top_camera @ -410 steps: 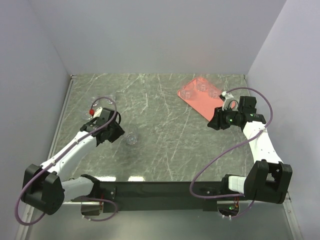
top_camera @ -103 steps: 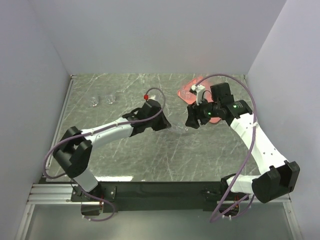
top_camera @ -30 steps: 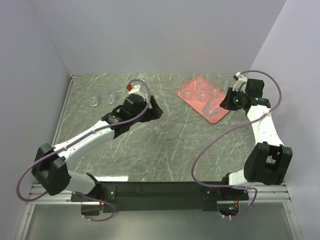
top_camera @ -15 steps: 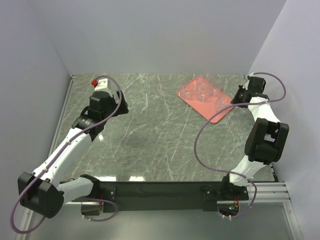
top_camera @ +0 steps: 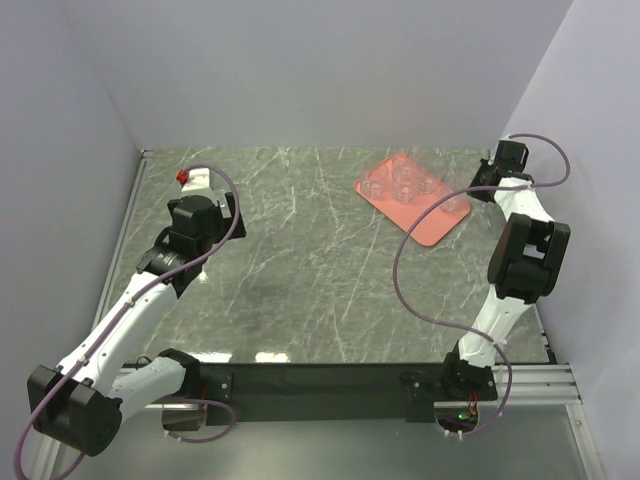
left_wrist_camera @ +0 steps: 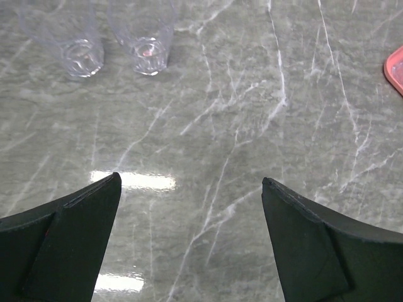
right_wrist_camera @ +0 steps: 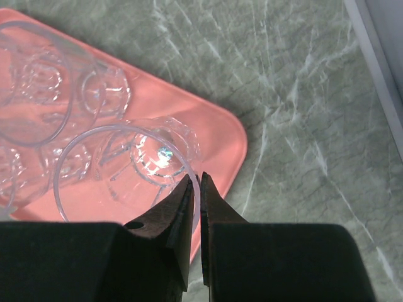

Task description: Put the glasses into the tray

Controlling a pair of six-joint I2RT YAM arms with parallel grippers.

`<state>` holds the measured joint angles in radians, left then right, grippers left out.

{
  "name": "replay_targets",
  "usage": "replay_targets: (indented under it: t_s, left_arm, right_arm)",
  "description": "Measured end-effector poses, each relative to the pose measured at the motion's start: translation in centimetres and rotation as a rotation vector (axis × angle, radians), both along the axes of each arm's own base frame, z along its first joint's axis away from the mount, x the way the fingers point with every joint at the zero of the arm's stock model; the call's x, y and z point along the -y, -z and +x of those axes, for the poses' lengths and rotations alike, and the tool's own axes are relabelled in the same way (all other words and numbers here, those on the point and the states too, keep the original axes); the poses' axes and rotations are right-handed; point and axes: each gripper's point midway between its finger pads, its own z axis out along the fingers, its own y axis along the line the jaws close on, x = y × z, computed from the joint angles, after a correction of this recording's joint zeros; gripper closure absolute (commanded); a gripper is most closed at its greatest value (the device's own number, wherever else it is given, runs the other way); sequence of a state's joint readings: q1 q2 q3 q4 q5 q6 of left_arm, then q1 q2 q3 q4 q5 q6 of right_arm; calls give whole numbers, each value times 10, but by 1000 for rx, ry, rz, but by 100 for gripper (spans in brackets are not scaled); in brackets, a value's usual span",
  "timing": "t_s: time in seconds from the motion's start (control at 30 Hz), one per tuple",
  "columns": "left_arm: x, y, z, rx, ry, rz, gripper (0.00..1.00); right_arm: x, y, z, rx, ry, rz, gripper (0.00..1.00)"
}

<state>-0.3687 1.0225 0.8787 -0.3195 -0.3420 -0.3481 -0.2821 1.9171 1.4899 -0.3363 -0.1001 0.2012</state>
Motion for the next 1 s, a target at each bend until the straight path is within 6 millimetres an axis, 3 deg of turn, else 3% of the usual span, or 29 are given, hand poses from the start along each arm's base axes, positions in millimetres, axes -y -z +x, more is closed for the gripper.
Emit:
replay_targets:
  t_s: [0.43, 0.73, 1.0]
  left_arm:
    - [-9, -1, -1, 11, -35, 30, 0]
    - [-10, -1, -1, 11, -38, 32, 1]
    - [-12, 0, -1, 9, -44, 32, 1]
  right_arm:
    - [5, 15, 13, -37, 2, 6, 92]
    - [7, 8, 28, -17, -15, 5, 57]
    - [5, 5, 28, -11, -32, 4, 51]
